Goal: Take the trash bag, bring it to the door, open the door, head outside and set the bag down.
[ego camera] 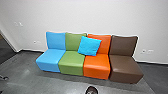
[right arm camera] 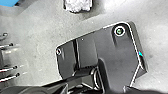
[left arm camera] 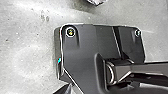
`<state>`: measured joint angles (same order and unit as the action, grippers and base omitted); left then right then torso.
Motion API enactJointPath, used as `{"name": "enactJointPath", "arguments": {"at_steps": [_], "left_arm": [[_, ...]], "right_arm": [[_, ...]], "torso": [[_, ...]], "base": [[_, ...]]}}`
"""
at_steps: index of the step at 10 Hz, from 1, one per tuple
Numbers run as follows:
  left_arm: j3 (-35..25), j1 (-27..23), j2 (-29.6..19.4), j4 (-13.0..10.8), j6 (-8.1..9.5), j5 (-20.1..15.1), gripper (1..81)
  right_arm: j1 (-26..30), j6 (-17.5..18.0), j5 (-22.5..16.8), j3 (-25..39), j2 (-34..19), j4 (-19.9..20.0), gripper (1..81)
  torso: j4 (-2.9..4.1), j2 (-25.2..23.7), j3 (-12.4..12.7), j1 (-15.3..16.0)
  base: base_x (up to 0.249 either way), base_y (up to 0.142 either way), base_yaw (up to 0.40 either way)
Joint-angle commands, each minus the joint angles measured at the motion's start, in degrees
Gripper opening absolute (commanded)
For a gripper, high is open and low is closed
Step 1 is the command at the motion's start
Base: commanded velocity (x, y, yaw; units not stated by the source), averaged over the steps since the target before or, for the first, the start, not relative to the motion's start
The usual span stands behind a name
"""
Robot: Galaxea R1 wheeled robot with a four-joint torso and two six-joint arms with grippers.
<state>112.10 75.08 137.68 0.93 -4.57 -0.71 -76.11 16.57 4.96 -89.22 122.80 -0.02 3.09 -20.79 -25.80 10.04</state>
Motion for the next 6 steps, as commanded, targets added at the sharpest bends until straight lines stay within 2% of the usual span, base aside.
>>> {"name": "enactJointPath", "arguments": {"at_steps": [1, 2, 4, 6], "left_arm": [[-2.1, -5.9, -3.7, 2.7, -0.09, -7.6, 81.1], [-1.8, -7.9, -3.7, 3.3, -0.09, -9.7, 81.1], [-1.1, -11.1, -3.1, 4.5, -0.09, -12.1, 81.1], [-1.0, -13.2, -2.9, 5.0, -0.09, -12.4, 81.1]], "right_arm": [[8.5, 2.6, -2.8, 8.0, -7.0, 0.8, 81.1], [10.8, 2.5, -3.0, 9.2, -7.5, 1.8, 81.1], [14.0, 2.5, -6.1, 9.7, -7.6, 3.1, 81.1], [15.8, 2.5, -6.3, 10.1, -7.6, 3.3, 81.1]], "torso": [[0.00, -5.6, 0.0, 3.6], [0.00, -7.6, -0.1, 4.9], [0.00, -11.4, -0.2, 7.3], [0.00, -15.2, -0.2, 9.7]], "base": [[0.000, 0.000, 0.000], [0.000, 0.000, 0.000], [0.000, 0.000, 0.000], [0.000, 0.000, 0.000]]}}
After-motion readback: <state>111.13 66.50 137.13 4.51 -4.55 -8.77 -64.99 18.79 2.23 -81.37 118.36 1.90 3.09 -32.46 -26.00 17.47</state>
